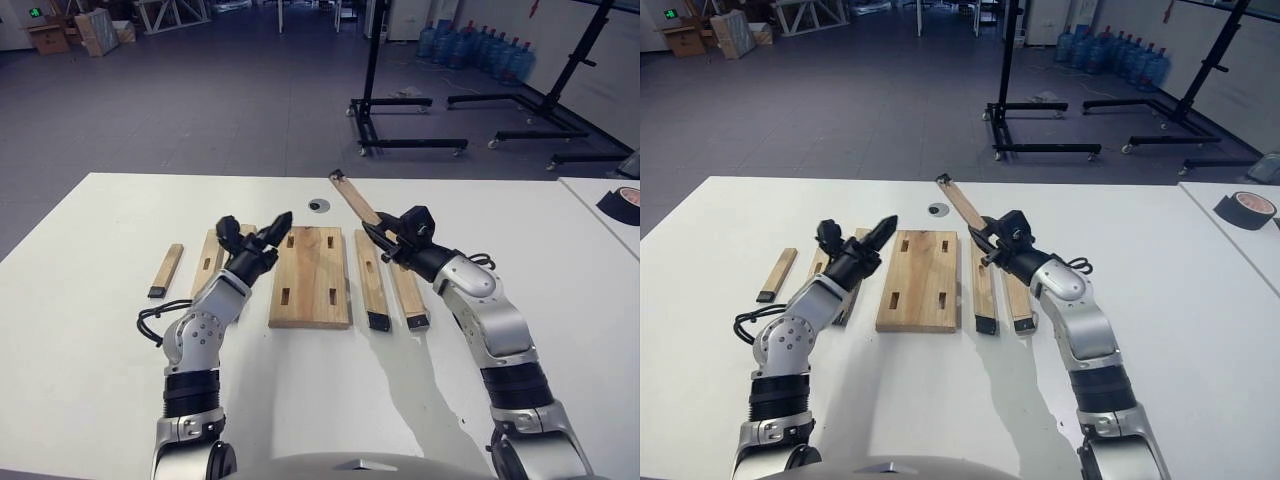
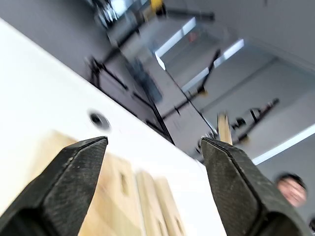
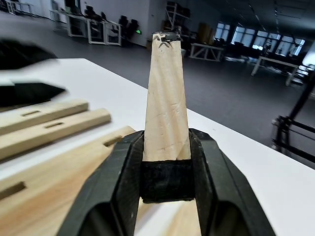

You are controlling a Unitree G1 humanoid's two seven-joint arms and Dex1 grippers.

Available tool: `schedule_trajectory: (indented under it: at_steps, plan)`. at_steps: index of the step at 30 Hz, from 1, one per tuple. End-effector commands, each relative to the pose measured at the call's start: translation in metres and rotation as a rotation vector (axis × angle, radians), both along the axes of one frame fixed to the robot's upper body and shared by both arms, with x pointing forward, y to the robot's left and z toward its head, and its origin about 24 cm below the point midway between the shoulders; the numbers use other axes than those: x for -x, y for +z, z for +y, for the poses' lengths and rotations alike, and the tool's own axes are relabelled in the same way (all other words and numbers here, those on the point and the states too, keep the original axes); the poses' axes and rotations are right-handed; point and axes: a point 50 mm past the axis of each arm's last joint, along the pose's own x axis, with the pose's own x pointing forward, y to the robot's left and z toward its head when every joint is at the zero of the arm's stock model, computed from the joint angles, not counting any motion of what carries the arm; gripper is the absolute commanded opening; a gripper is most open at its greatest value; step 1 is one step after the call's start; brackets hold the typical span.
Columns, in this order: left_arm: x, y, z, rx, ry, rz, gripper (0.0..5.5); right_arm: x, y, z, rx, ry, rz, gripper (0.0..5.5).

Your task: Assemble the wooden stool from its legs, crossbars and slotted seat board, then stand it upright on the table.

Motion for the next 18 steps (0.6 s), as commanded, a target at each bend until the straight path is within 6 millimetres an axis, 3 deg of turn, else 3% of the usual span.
schedule_trajectory:
  at_steps: [1,7,18]
  plan:
    - [0.000,0.003,-0.003,0.078,-0.035,0.050,3.46,0.006,0.005,0.015,0.032,0.088,-0.025,1.28]
    - [0.000,0.021,-0.005,0.178,-0.076,0.002,3.46,0.020,-0.007,0.038,0.089,0.229,-0.009,1.28]
    - [-0.002,0.027,-0.005,0.253,-0.092,-0.006,3.46,0.023,-0.007,0.040,0.059,0.292,0.005,1.28]
